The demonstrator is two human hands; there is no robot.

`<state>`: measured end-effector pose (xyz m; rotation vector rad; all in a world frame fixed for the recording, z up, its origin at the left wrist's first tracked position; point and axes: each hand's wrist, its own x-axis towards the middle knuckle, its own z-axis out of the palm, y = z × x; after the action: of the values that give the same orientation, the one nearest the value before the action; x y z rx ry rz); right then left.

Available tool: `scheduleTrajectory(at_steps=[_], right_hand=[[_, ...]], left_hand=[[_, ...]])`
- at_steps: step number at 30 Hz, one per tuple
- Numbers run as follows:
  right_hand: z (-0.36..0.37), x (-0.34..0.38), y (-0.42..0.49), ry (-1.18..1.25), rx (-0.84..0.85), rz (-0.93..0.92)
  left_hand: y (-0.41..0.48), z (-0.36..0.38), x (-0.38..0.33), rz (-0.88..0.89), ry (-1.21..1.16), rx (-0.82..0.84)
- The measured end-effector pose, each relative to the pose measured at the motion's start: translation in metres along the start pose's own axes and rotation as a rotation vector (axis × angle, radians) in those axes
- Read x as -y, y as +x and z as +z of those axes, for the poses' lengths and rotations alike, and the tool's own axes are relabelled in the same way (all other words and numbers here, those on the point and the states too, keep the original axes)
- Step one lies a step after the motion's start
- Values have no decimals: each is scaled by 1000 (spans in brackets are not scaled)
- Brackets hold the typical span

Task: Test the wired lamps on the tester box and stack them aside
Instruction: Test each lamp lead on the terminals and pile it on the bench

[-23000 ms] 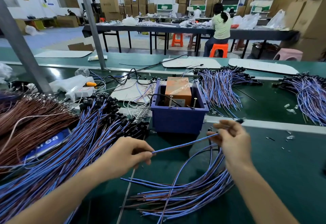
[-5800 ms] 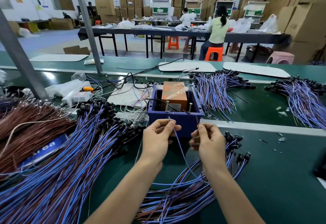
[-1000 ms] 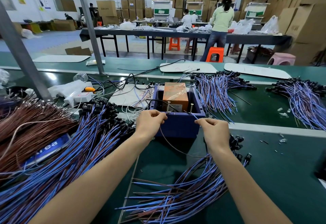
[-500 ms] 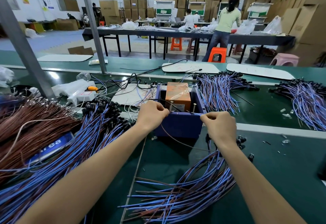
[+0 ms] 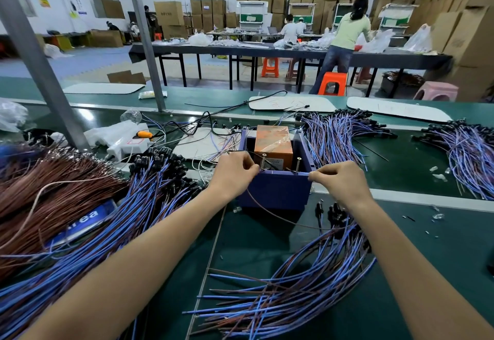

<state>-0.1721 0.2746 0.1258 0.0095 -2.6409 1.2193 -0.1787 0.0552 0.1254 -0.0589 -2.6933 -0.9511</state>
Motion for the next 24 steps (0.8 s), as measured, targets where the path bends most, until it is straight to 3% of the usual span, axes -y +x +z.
scheduleTrajectory(at_steps=[24], right_hand=[[-17,-19,38,311,324,127]], left_hand=[[-1,1,3,2,-82,-22]])
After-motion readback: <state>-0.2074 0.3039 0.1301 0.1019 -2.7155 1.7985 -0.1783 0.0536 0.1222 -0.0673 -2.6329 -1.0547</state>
